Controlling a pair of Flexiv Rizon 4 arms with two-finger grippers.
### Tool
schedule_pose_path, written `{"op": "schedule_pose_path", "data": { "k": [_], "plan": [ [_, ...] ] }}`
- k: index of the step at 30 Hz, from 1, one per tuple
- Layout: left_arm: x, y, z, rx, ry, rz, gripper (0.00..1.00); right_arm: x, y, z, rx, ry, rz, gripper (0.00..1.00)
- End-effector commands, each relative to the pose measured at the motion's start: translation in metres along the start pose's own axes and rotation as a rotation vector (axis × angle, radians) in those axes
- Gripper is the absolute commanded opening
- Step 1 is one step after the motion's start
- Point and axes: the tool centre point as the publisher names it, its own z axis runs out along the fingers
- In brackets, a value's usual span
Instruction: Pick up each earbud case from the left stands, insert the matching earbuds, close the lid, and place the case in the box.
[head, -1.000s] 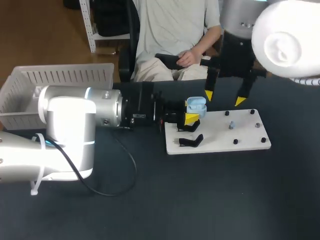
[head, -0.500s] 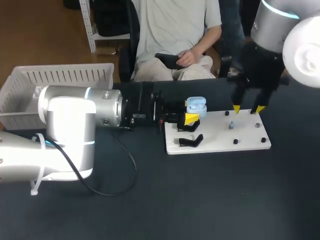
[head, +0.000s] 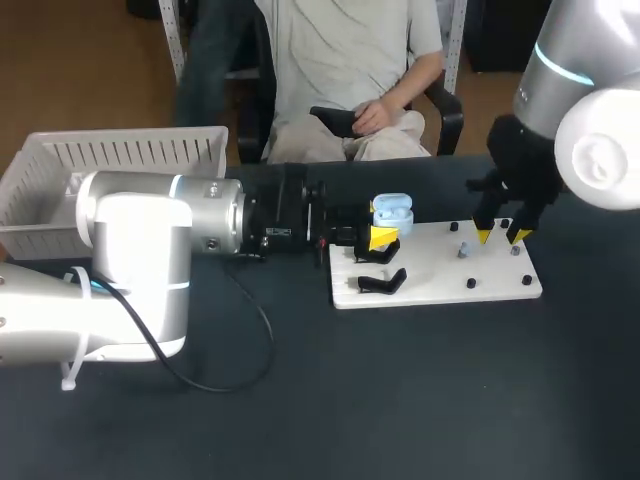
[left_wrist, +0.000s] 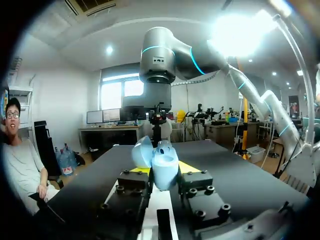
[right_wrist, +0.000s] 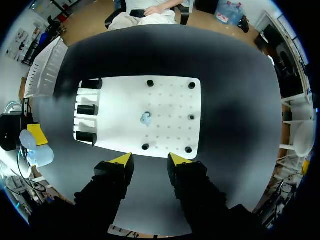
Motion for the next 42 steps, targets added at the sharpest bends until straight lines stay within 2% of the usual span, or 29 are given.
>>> {"op": "schedule_pose_path", "data": {
  "k": [1, 9, 24, 42],
  "plan": [
    [0.000, -0.002, 0.001, -0.010, -0.002, 0.004, 0.00, -0.005, 0.002, 0.011, -0.002, 0.007, -0.006, 0.43],
    [0.000, -0.002, 0.001, -0.010, -0.002, 0.004, 0.00, -0.013, 0.012, 0.027, -0.014, 0.036, 0.006, 0.45],
    [0.000, -0.002, 0.001, -0.010, -0.002, 0.004, 0.00, -0.034, 0.013, 0.048, -0.024, 0.050, 0.022, 0.45],
    [0.000, -0.002, 0.001, -0.010, -0.002, 0.004, 0.00, -0.037, 0.010, 0.057, -0.015, 0.034, 0.037, 0.38]
  ]
}}
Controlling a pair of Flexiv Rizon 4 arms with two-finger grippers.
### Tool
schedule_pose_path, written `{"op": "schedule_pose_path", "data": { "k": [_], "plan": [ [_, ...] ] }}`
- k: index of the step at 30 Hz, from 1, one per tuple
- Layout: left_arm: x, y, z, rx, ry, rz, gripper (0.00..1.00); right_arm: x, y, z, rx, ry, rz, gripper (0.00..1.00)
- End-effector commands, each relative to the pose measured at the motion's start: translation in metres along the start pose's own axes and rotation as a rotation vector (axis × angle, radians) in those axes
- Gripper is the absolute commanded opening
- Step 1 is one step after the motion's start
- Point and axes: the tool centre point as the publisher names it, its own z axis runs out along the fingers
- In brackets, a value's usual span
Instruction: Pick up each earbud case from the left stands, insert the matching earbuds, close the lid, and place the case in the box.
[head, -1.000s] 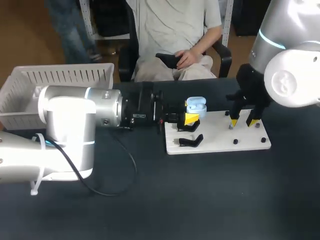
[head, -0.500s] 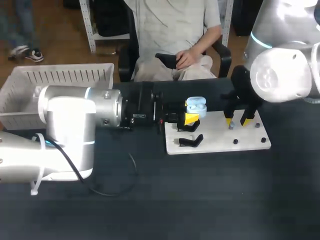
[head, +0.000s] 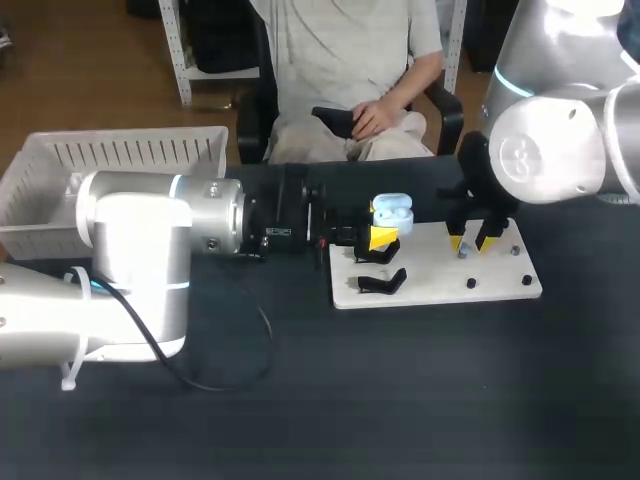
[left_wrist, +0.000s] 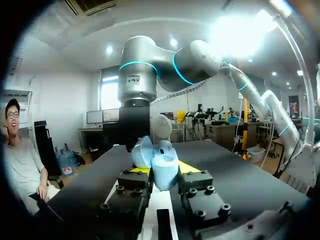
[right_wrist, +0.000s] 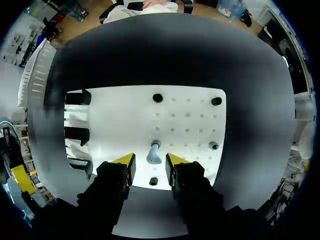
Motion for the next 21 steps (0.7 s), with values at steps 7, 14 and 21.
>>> {"op": "schedule_pose_path", "data": {
  "k": [7, 14, 21],
  "plan": [
    [0.0004, -0.0022, 0.0006, -0.010, -0.002, 0.004, 0.00, 0.0038, -0.0047, 0.0037, 0.004, -0.009, 0.012, 0.36],
    [0.0004, -0.0022, 0.0006, -0.010, -0.002, 0.004, 0.00, 0.0032, -0.0034, 0.0060, 0.002, -0.005, 0.010, 0.34],
    [0.0004, -0.0022, 0.0006, -0.010, -0.002, 0.004, 0.00, 0.0024, -0.0038, 0.0087, 0.003, -0.002, 0.016, 0.29]
  ]
}}
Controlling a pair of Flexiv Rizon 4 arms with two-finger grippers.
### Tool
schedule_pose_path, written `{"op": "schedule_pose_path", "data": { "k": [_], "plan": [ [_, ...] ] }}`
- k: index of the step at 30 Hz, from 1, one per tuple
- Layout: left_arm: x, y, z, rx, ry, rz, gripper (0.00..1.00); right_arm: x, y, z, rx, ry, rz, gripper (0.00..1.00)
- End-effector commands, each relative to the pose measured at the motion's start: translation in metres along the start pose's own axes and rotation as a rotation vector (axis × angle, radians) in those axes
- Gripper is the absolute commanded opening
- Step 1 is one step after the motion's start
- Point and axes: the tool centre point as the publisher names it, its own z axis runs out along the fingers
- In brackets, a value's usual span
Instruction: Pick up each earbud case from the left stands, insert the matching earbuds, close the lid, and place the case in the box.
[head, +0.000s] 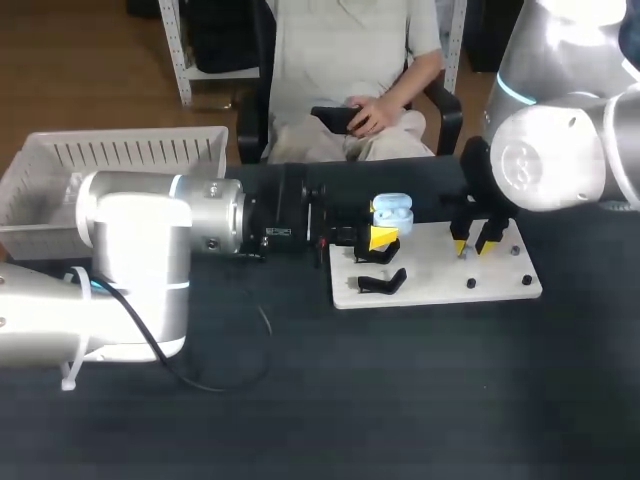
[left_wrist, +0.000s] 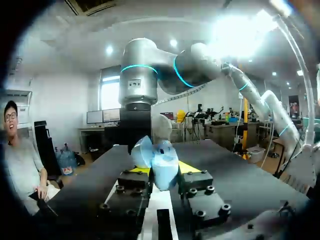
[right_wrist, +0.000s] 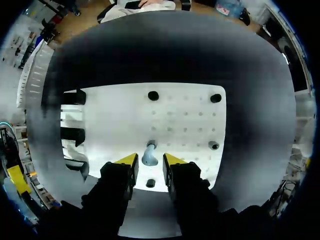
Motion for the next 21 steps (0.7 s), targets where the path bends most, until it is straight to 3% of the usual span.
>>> {"op": "schedule_pose_path", "data": {
  "k": [1, 9, 12, 21],
  "plan": [
    [0.0004, -0.0022, 0.0006, -0.010, -0.002, 0.004, 0.00, 0.0001, -0.0001, 0.0022, 0.001, 0.000, 0.004, 0.29],
    [0.0004, -0.0022, 0.0006, -0.010, -0.002, 0.004, 0.00, -0.0006, -0.0009, 0.0060, 0.010, 0.009, 0.011, 0.18],
    [0.0004, -0.0022, 0.0006, -0.010, -0.002, 0.004, 0.00, -0.0007, -0.0011, 0.0063, 0.011, 0.011, 0.013, 0.00],
    [0.0004, -0.0022, 0.0006, -0.010, -0.002, 0.004, 0.00, 0.0008, -0.0026, -0.0022, -0.005, 0.016, 0.022, 0.00]
  ]
}}
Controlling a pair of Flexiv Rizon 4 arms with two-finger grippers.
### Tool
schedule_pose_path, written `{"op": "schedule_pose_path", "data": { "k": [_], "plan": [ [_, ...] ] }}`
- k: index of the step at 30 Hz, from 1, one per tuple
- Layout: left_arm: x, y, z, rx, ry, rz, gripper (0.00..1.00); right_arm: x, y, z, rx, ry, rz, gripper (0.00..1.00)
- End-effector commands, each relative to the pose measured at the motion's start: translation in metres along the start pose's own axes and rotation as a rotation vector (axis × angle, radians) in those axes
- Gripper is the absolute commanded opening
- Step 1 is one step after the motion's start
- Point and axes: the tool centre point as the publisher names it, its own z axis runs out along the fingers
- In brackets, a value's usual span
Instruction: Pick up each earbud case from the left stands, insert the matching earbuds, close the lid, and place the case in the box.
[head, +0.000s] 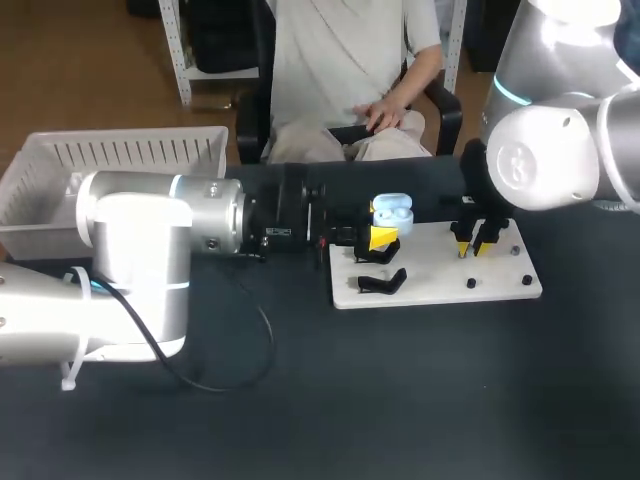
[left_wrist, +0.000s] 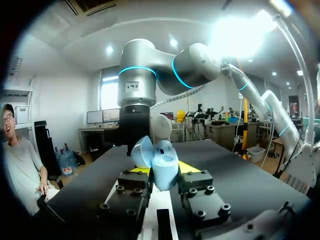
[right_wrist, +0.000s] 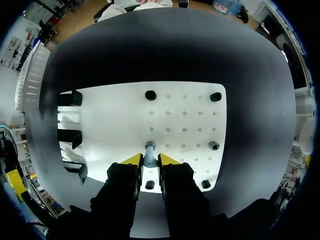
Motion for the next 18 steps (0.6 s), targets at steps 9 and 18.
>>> {"op": "schedule_pose_path", "data": {
  "k": [9, 18],
  "plan": [
    [0.000, -0.002, 0.001, -0.010, -0.002, 0.004, 0.00, 0.011, -0.003, -0.033, -0.065, -0.018, 0.024, 0.00],
    [0.000, -0.002, 0.001, -0.010, -0.002, 0.004, 0.00, 0.023, -0.008, -0.089, -0.120, -0.051, 0.056, 0.00]
  ]
}}
